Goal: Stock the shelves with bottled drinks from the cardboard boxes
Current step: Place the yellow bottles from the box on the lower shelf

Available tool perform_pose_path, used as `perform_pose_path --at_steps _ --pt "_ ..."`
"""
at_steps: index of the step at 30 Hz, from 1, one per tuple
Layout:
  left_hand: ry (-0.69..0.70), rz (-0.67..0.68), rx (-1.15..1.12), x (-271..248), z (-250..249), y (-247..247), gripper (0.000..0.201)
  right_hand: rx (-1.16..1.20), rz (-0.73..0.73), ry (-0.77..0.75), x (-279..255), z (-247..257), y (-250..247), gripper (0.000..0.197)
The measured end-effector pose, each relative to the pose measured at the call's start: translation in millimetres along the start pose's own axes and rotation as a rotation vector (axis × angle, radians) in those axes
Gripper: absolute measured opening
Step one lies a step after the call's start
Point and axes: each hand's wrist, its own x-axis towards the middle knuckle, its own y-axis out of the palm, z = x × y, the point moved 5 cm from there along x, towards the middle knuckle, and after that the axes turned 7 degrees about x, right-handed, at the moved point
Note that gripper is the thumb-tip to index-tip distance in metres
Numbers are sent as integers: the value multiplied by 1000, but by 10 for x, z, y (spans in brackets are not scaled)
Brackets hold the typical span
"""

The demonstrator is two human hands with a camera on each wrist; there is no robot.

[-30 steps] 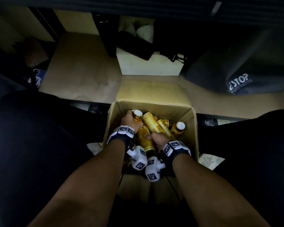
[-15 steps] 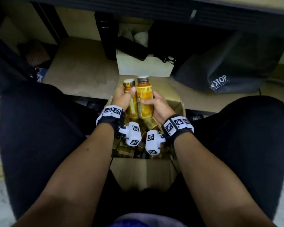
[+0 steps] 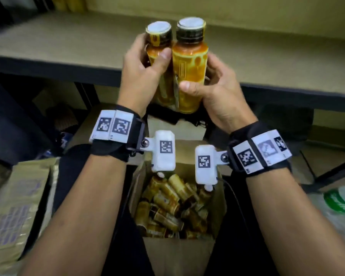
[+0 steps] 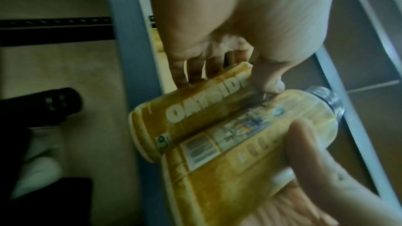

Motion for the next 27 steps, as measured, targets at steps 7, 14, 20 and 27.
perform_pose_path --at_steps 7,14,20,27 --pt "-46 -11 35 653 -316 -134 25 -227 -12 -76 622 416 -30 59" --pt "-204 97 67 904 -145 -121 59 -314 14 53 1014 374 -98 63" --pt "-288 7 92 1175 -63 -167 54 -414 149 95 1415 412 8 63" --pt "-274 -37 431 1788 151 -507 65 -465 184 132 2061 199 266 72"
